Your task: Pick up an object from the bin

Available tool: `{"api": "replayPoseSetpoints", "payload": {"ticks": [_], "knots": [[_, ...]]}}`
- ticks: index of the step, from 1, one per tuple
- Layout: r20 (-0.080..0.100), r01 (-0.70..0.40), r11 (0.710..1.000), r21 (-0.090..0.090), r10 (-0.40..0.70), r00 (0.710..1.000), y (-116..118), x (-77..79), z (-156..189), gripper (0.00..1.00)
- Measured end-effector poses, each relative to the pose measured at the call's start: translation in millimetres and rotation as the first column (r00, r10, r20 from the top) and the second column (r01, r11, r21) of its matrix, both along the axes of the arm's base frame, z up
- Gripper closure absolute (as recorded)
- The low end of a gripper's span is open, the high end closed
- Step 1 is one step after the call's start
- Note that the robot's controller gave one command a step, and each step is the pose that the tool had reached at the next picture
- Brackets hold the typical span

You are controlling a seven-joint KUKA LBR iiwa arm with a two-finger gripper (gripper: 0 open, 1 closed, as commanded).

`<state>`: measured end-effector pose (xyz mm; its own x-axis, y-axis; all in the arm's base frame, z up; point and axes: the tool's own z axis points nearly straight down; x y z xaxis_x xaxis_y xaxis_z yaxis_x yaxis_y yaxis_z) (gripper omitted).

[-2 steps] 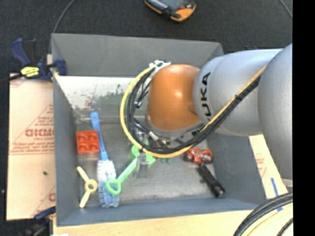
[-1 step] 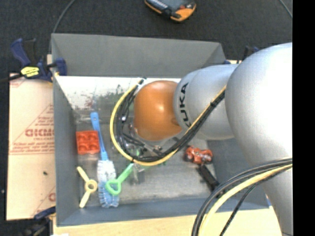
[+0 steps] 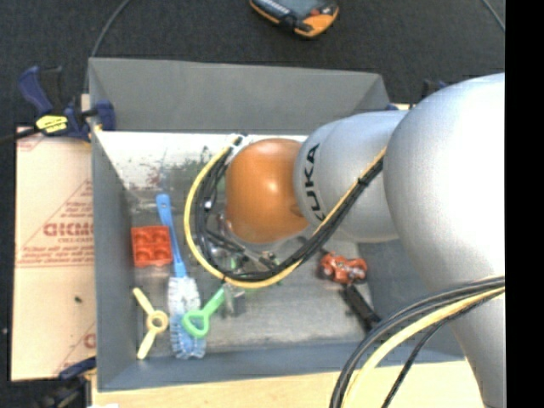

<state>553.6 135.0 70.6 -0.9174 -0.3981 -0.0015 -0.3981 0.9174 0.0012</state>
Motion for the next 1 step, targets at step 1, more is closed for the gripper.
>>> {"api": "replayPoseSetpoints", "payload": {"ticks": [1], "knots": [[-0.001, 0.010, 1.000, 0.001, -0.010, 1.000, -5.9, 1.3, -0.3, 0.00]]}}
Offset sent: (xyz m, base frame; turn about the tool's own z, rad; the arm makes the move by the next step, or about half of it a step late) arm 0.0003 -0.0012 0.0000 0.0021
